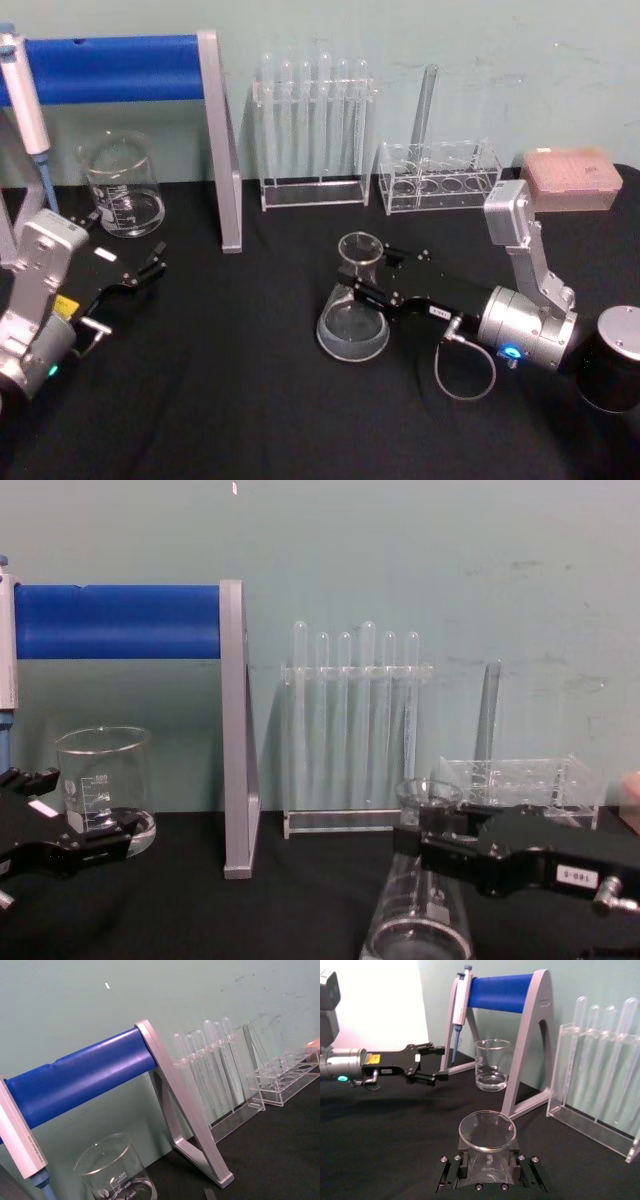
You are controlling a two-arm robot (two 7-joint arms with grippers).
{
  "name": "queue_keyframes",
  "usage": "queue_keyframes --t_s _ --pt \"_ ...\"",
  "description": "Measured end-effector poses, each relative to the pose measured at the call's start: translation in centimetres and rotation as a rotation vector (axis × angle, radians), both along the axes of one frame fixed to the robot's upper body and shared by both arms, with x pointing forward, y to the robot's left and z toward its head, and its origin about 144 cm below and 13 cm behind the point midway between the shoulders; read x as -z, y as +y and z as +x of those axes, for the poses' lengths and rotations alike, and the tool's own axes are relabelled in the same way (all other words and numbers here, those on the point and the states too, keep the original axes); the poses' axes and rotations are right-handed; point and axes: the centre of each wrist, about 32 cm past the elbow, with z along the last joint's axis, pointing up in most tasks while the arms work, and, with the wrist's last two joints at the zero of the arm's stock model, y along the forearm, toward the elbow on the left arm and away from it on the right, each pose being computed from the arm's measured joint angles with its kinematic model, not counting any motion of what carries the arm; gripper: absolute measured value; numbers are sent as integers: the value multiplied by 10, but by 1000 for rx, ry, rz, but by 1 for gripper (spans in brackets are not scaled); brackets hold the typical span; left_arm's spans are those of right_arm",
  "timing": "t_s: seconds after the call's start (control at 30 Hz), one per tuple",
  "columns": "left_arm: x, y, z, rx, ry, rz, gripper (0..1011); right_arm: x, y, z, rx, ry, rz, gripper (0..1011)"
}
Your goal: Grasp the erlenmeyer flask with one hand, shake it three times, then place it back.
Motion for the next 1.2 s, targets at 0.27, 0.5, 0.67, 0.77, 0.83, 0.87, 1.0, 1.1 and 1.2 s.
queue_keyframes --t_s 0.27,0.5,0.67,0.77,0.83,0.87,1.0,1.1,1.2 --pt "0 0 0 0 0 0 1001 -9 2 -8 79 -9 39 449" --pt "0 0 0 0 0 0 1001 -31 7 -23 231 -25 70 449" --pt "0 0 0 0 0 0 1001 -48 13 -36 368 -72 104 449" --pt "0 0 0 0 0 0 1001 -55 16 -43 433 -88 109 449" --pt "0 0 0 0 0 0 1001 -57 17 -45 457 -93 111 449" --pt "0 0 0 0 0 0 1001 -58 18 -47 471 -94 110 449" --pt "0 0 0 0 0 0 1001 -60 19 -54 551 -98 104 449" --pt "0 0 0 0 0 0 1001 -59 20 -57 591 -92 98 449" --pt "0 0 0 0 0 0 1001 -59 20 -59 616 -91 92 449"
